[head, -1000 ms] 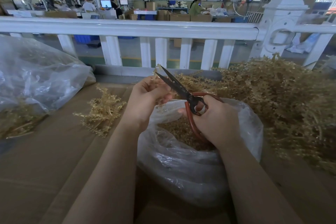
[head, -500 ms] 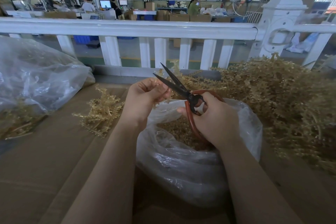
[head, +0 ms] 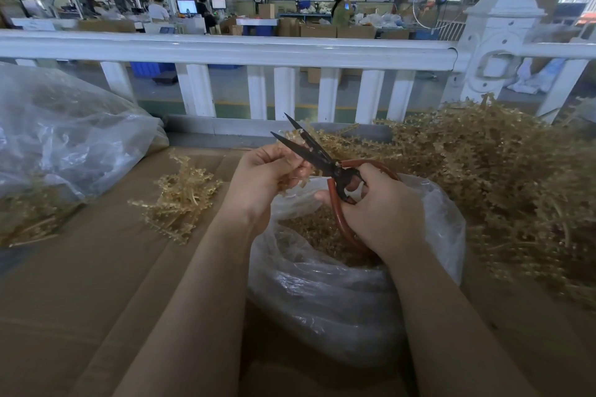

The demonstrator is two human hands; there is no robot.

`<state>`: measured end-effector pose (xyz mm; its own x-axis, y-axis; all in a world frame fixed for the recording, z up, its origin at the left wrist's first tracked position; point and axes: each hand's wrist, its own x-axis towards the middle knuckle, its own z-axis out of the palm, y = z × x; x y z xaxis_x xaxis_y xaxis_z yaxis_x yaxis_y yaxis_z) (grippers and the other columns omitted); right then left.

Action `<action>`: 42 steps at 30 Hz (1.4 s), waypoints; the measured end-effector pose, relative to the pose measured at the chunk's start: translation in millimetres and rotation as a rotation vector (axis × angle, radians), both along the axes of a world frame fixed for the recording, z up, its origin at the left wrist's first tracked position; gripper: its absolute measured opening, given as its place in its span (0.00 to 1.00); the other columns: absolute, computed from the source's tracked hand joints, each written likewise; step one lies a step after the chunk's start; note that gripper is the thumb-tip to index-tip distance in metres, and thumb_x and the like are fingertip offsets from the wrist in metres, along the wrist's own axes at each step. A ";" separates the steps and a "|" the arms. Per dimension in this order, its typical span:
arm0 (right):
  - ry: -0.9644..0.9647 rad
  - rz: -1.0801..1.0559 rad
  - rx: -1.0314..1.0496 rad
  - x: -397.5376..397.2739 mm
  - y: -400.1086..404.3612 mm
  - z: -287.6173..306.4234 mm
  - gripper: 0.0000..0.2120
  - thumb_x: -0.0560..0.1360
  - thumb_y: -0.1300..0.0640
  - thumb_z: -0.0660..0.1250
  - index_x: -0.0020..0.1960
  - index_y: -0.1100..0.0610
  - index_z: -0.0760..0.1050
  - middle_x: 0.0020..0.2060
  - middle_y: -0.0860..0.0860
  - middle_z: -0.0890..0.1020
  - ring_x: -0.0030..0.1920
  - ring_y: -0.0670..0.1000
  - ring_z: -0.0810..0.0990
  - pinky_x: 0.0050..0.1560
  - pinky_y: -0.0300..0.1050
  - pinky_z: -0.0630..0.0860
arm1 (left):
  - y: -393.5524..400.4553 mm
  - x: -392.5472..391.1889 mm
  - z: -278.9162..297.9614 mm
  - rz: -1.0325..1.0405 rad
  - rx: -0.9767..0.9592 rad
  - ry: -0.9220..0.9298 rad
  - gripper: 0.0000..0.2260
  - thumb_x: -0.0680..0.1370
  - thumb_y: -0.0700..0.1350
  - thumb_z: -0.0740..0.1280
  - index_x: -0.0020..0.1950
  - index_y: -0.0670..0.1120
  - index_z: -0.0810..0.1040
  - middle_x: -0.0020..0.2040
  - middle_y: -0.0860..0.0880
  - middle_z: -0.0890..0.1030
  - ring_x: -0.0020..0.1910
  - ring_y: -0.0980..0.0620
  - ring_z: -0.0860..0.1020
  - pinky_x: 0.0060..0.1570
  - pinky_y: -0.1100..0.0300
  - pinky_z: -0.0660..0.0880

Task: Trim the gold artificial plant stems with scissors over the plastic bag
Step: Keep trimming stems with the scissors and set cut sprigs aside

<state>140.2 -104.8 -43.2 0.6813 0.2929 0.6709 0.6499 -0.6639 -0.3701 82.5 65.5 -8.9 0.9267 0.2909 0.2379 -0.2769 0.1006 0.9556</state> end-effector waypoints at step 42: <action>0.623 0.271 0.493 6.7 3.6 2.2 0.15 0.74 0.46 0.75 0.37 0.56 0.82 0.28 0.50 0.83 0.25 0.43 0.78 0.27 0.34 0.71 | -21.1 12.6 -7.6 -0.049 -0.230 0.217 0.06 0.71 0.42 0.74 0.47 0.43 0.83 0.41 0.48 0.86 0.40 0.55 0.84 0.46 0.59 0.77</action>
<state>146.9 -101.3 -41.1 0.9180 0.2715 0.2889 0.3438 -0.1824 -0.9212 95.1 44.4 -16.5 0.9628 0.2681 -0.0335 -0.0590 0.3294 0.9423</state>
